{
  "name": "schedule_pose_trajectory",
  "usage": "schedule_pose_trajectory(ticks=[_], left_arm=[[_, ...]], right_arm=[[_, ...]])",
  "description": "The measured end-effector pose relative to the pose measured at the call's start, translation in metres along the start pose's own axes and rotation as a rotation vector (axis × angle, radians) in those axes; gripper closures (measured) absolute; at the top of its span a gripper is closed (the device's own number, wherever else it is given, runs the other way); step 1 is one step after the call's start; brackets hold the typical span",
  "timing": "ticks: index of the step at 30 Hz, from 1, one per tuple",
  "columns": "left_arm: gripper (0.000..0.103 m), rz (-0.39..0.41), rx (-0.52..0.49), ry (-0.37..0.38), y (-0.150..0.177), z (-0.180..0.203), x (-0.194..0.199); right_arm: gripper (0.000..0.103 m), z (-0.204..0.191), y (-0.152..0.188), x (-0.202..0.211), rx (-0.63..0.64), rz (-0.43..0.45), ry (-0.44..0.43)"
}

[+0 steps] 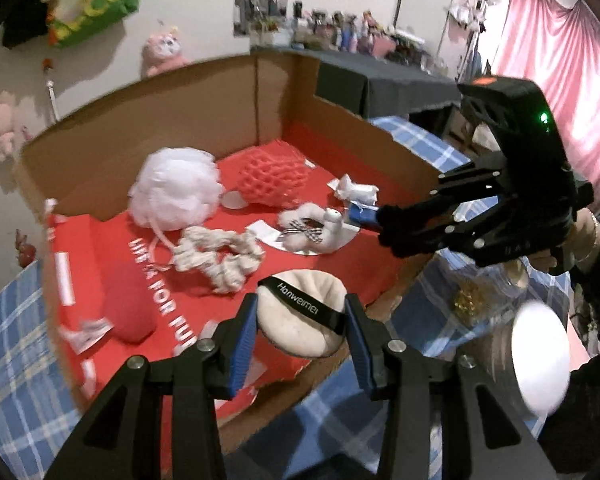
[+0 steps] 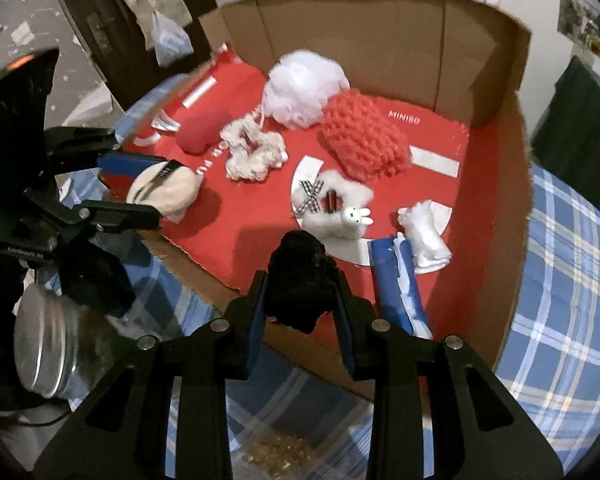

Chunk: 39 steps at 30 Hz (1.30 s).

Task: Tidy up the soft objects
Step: 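Lower the puff and black scrunchie into the box and open both tools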

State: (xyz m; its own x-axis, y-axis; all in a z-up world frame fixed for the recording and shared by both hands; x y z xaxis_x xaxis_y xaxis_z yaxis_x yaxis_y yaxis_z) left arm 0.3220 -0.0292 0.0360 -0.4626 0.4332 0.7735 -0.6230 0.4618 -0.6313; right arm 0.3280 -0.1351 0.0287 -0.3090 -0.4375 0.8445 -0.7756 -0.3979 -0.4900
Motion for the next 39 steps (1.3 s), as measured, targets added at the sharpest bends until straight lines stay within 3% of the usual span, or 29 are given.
schedule_pose_trajectory(ticks=[5, 12, 21, 27, 28, 31, 39], left_arm=[[0.058, -0.088, 0.001, 0.035, -0.009, 0.006, -0.03], [0.057, -0.214, -0.005, 0.013, -0.009, 0.005, -0.065], [0.055, -0.275, -0.01, -0.018, -0.007, 0.001, -0.089], [0.049, -0.265, -0.003, -0.016, -0.008, 0.001, -0.09], [0.049, -0.266, 0.0, -0.015, -0.008, 0.001, -0.09], [0.042, -0.267, 0.007, -0.015, -0.006, 0.0, -0.089], [0.024, -0.235, 0.042, -0.026, -0.006, -0.009, -0.072]], right_arm=[[0.074, 0.002, -0.001, -0.016, 0.013, -0.093, 0.007], [0.074, 0.008, 0.001, -0.035, 0.017, -0.189, 0.052], [0.073, 0.012, 0.003, -0.042, 0.004, -0.21, 0.076], [0.072, 0.012, 0.005, -0.043, 0.016, -0.21, 0.094], [0.07, 0.012, 0.006, -0.043, 0.021, -0.213, 0.099], [0.041, 0.01, 0.006, -0.043, 0.041, -0.196, 0.114], [0.041, 0.005, 0.004, -0.037, 0.042, -0.166, 0.163]])
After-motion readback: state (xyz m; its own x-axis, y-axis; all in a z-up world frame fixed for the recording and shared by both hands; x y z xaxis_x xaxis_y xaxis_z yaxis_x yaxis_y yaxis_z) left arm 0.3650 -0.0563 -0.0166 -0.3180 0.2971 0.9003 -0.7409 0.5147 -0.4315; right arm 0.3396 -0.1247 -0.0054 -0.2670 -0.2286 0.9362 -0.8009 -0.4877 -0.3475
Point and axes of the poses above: each gripper's, at about its wrist camera, not at the fingertips, and x roughly against the way its jaws point, z to its right, y to its underside, the point moved 9 cm from there along -x, roughly the way its jaws point, and after that the axes turned 2 degrees about -x, right-handed, at the moved point
